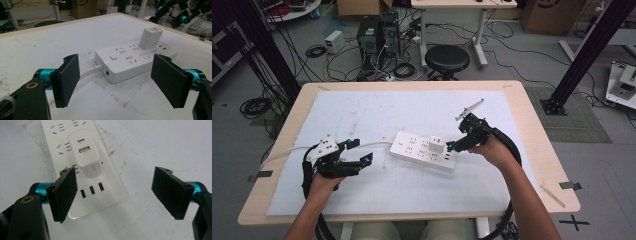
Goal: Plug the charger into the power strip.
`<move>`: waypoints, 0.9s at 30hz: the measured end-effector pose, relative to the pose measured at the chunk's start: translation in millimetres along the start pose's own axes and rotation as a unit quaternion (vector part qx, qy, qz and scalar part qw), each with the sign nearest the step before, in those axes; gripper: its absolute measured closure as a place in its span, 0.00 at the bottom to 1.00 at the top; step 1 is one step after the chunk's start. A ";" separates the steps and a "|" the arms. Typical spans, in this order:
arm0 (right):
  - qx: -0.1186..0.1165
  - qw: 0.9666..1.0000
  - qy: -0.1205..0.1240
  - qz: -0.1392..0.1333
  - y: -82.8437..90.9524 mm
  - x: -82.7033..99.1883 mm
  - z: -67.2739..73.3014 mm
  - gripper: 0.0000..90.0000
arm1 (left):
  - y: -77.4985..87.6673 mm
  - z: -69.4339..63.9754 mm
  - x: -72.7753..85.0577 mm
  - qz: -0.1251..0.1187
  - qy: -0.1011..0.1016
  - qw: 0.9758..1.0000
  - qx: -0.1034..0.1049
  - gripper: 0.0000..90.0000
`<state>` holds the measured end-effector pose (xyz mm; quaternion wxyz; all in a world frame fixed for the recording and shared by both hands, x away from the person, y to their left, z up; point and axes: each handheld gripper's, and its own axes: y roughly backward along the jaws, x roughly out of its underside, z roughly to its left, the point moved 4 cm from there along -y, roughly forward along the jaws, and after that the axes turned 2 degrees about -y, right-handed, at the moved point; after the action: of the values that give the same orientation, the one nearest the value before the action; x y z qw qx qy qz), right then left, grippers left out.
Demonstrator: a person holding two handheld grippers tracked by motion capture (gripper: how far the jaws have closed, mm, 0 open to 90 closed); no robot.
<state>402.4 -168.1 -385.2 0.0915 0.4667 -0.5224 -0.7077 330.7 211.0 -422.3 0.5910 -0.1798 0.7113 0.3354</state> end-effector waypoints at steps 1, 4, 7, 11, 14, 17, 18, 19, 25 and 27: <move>0.000 1.000 0.000 0.000 0.0 0.0 0.0 0.24 | 0.0 0.0 0.0 0.000 0.000 1.000 0.000 0.26; 0.023 0.999 -0.011 -0.024 11.6 16.4 -2.7 0.23 | 1.0 0.9 0.6 0.000 0.000 1.000 -0.002 0.26; 0.030 0.998 -0.027 -0.040 19.7 28.4 -5.7 0.23 | 1.0 0.6 -0.1 0.000 -0.001 1.000 -0.001 0.26; 0.039 0.997 -0.036 -0.051 27.0 39.4 -7.5 0.24 | 0.7 0.0 -1.2 0.001 -0.002 1.000 0.000 0.26; 0.046 0.996 -0.043 -0.069 36.8 53.4 -7.7 0.24 | 2.2 -0.8 -1.6 0.002 -0.004 1.000 0.002 0.26; 0.051 0.994 -0.051 -0.079 42.2 61.9 -9.1 0.23 | 3.7 1.2 -1.4 0.001 -0.004 1.000 -0.001 0.26; 0.052 0.994 -0.053 -0.082 43.6 64.1 -9.1 0.23 | 4.2 2.0 -1.2 0.002 -0.003 1.000 0.000 0.26; 0.053 0.994 -0.051 -0.083 45.4 66.5 -9.1 0.24 | 4.2 2.0 -1.2 0.002 -0.003 1.000 0.000 0.26; 0.056 0.993 -0.056 -0.091 47.9 73.7 -8.0 0.24 | 4.5 2.8 -1.7 0.001 0.000 1.000 -0.002 0.26; 0.055 0.993 -0.060 -0.088 47.8 75.6 -8.0 0.23 | 4.4 2.1 -1.5 0.004 -0.003 1.000 -0.002 0.26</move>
<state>350.0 -240.9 -388.7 -0.0287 0.4721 -0.5221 -0.7097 329.7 215.4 -419.8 0.5915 -0.1773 0.7098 0.3390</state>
